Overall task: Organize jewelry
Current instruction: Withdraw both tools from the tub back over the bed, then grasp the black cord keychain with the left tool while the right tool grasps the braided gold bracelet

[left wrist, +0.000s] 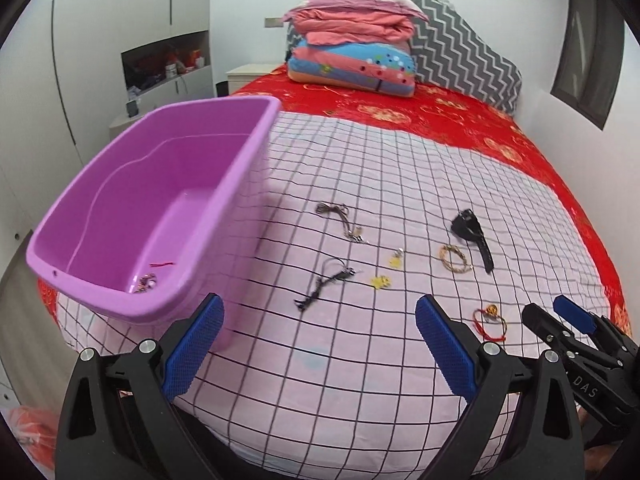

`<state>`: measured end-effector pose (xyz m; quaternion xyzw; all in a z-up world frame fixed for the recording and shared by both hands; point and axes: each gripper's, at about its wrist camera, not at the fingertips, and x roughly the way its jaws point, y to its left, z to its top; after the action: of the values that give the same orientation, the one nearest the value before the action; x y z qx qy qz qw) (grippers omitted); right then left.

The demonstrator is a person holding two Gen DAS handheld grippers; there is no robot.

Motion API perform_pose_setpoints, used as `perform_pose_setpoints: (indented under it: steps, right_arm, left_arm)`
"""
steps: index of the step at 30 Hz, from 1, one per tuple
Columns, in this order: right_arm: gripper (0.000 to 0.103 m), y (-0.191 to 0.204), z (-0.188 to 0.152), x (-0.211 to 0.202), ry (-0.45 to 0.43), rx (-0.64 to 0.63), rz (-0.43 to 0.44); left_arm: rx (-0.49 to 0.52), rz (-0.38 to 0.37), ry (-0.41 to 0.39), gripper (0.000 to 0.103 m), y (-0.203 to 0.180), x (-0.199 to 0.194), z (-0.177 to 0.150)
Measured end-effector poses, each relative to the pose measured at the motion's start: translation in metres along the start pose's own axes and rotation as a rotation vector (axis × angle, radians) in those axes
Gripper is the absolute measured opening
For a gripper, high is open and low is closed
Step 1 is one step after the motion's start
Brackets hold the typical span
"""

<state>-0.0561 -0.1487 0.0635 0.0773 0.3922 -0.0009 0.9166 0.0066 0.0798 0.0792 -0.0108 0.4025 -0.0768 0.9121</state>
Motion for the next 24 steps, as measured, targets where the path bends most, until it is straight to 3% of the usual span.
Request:
perform_pose_setpoints:
  steps: [6, 13, 24]
  right_arm:
    - [0.067, -0.044, -0.030, -0.003, 0.015, 0.079, -0.076]
    - [0.067, -0.078, -0.057, 0.016, 0.058, 0.136, -0.122]
    - [0.067, -0.089, -0.059, 0.070, 0.108, 0.114, -0.128]
  left_arm:
    - [0.016, -0.028, 0.059, 0.095, -0.017, 0.027, -0.016]
    - [0.034, -0.009, 0.083, 0.095, -0.024, 0.054, -0.028]
    - [0.011, 0.035, 0.135, 0.095, -0.007, 0.114, -0.029]
